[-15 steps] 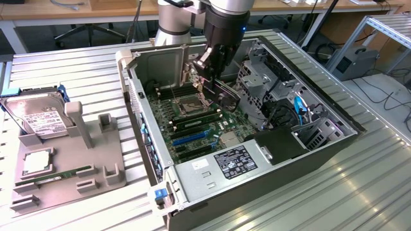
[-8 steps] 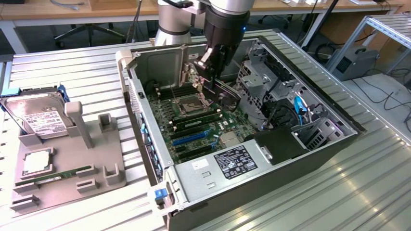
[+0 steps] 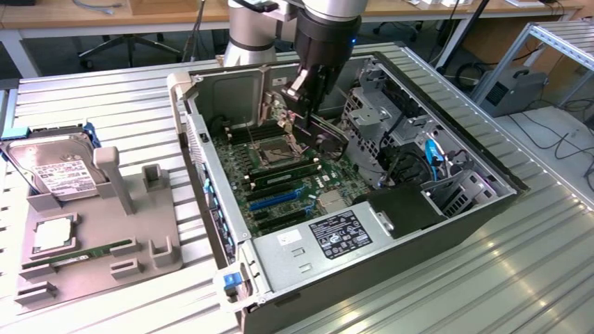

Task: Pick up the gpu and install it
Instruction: 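Insert the gpu into the slot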

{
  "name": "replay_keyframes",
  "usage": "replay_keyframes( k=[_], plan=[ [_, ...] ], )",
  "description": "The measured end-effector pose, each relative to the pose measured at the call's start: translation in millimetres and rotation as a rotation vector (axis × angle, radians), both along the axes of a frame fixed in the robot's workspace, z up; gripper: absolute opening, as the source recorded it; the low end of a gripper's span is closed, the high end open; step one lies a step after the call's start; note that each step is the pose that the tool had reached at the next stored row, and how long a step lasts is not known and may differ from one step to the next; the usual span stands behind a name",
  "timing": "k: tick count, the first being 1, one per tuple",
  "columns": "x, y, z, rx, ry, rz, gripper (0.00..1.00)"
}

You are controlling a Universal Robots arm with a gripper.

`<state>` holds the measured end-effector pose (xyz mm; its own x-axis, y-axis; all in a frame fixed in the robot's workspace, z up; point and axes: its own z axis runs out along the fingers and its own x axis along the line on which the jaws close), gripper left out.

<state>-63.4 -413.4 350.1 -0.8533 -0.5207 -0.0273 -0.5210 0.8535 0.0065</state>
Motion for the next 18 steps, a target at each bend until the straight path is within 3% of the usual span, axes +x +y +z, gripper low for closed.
replay_keyframes(
  k=[18],
  plan=[
    [0.0,0.0,0.0,0.0000,0.0000,0.076,0.27]
  ],
)
